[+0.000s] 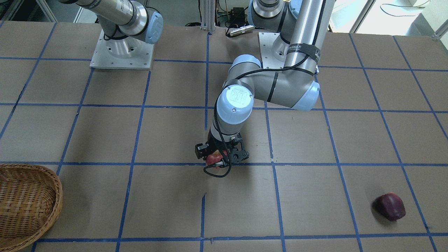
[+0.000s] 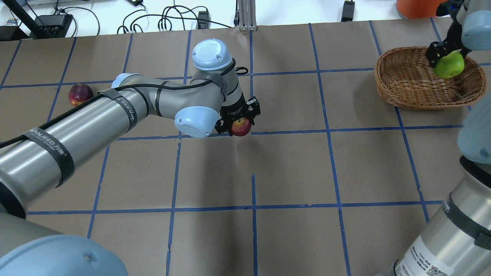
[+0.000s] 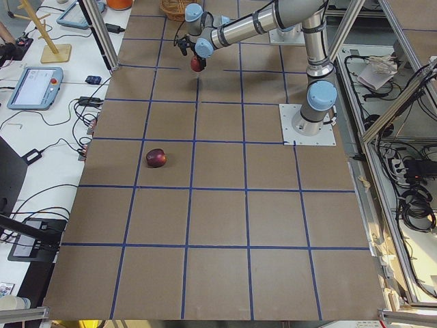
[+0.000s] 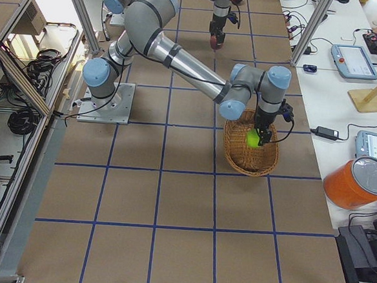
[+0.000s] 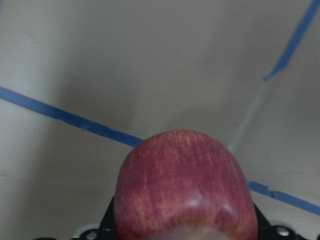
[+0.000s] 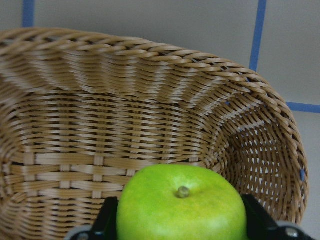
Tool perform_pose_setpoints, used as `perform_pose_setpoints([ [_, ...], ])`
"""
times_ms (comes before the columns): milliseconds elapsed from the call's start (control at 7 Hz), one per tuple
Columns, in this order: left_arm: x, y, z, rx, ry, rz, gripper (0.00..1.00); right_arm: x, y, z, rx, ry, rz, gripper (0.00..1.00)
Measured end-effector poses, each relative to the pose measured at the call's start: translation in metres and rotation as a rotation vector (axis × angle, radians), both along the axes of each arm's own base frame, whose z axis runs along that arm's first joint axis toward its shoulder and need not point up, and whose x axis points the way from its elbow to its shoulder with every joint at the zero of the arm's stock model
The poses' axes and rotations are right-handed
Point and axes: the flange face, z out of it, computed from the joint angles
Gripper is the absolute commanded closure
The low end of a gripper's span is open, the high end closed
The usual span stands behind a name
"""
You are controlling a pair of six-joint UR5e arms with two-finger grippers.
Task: Put all apples into basket
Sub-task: 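Drop the green apple in the basket while the left centers the red apple, then grasp the centered red apple with the right while the left grasps another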
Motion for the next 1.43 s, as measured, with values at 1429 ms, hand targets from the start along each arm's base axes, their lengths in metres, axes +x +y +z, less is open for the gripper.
perform_pose_setpoints([
  [1429,0.263,-0.138,0.138,-0.036,-0.111,-0.264,0.00,0.244,0.017,0.080,0.072,-0.214,0.038,0.00],
])
